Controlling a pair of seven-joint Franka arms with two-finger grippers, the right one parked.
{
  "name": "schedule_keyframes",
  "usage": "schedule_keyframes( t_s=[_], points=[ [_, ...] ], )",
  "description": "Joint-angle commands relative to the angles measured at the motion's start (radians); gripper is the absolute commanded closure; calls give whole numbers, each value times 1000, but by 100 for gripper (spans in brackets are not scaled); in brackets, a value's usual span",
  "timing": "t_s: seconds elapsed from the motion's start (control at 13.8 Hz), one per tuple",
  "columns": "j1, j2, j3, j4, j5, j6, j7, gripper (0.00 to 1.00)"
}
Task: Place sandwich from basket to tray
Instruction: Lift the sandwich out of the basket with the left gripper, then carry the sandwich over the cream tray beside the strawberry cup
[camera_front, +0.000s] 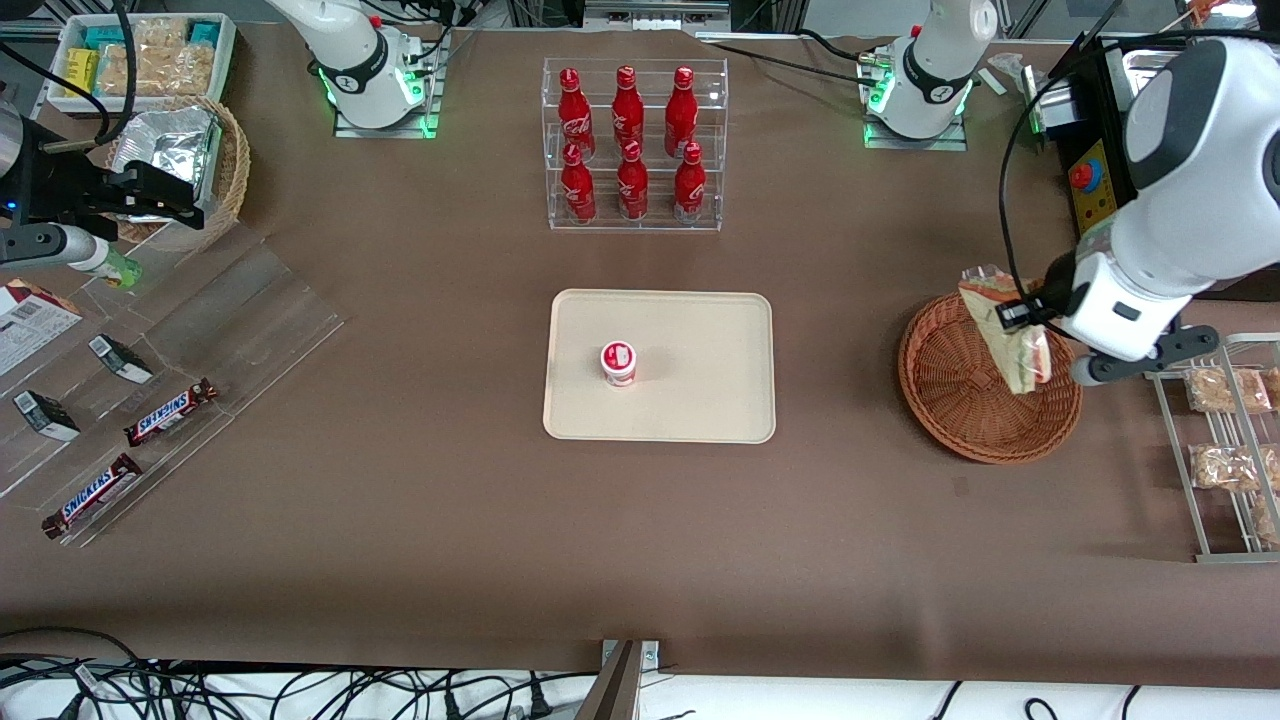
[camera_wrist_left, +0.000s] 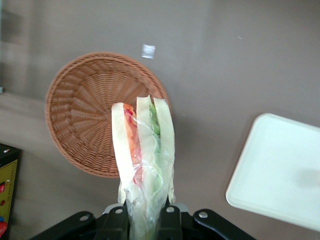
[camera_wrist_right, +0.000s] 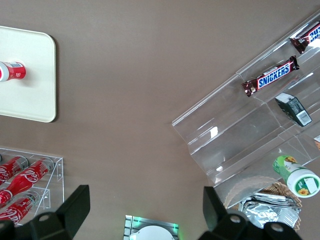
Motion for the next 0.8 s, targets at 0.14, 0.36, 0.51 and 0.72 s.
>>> schedule_keyframes(
  t_s=[0.14,0.36,0.51,0.72],
  points=[
    [-1,41,-136,35,-7,-20,106,100],
    [-52,84,-182,35,-2,41,105,100],
    [-123,120,-182,32,-4,100,70,100],
    [-212,197,-177,17,21,198,-76,100]
  ],
)
